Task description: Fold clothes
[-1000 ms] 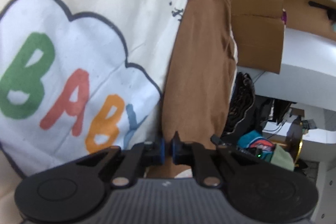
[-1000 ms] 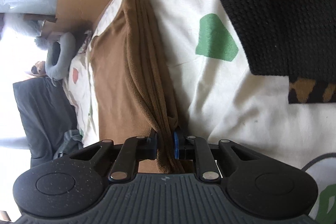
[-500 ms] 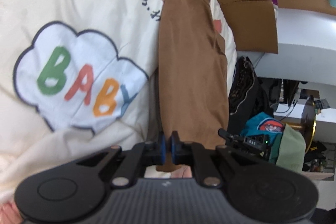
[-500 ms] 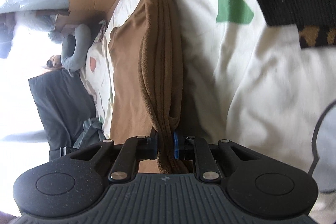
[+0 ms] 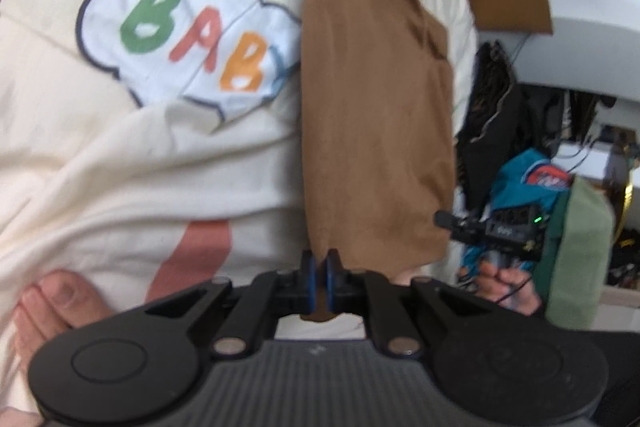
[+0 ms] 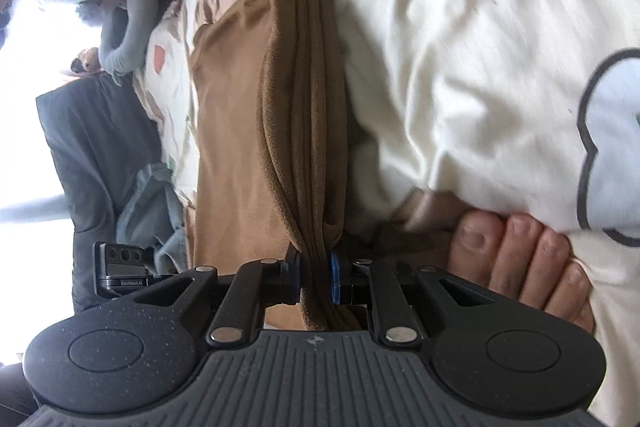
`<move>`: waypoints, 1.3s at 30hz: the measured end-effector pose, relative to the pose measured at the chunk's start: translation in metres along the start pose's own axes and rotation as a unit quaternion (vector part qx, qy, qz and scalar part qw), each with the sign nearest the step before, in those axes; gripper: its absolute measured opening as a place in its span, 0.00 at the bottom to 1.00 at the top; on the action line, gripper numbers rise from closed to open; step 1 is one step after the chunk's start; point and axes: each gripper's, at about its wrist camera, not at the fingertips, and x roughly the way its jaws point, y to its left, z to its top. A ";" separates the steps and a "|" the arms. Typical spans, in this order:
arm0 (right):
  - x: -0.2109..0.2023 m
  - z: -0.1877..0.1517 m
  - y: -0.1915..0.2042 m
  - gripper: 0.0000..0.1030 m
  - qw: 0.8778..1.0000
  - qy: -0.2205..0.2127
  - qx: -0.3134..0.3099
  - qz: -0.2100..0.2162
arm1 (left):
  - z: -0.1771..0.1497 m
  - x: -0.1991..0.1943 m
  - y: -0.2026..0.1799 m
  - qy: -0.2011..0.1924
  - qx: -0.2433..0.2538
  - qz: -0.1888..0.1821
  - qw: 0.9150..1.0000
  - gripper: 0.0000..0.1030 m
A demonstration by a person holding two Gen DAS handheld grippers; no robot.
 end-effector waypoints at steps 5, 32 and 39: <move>0.000 0.003 0.005 0.26 0.998 0.008 -0.029 -0.056 | 0.002 0.004 0.005 0.030 0.004 0.023 0.999 0.26; 0.019 0.073 0.057 0.59 0.964 -0.052 -0.187 -0.183 | 0.089 -0.005 -0.020 -0.092 0.040 0.061 0.993 0.48; 0.016 0.085 0.053 0.55 0.964 -0.064 -0.189 -0.177 | 0.105 0.002 -0.025 -0.102 0.066 0.083 0.989 0.47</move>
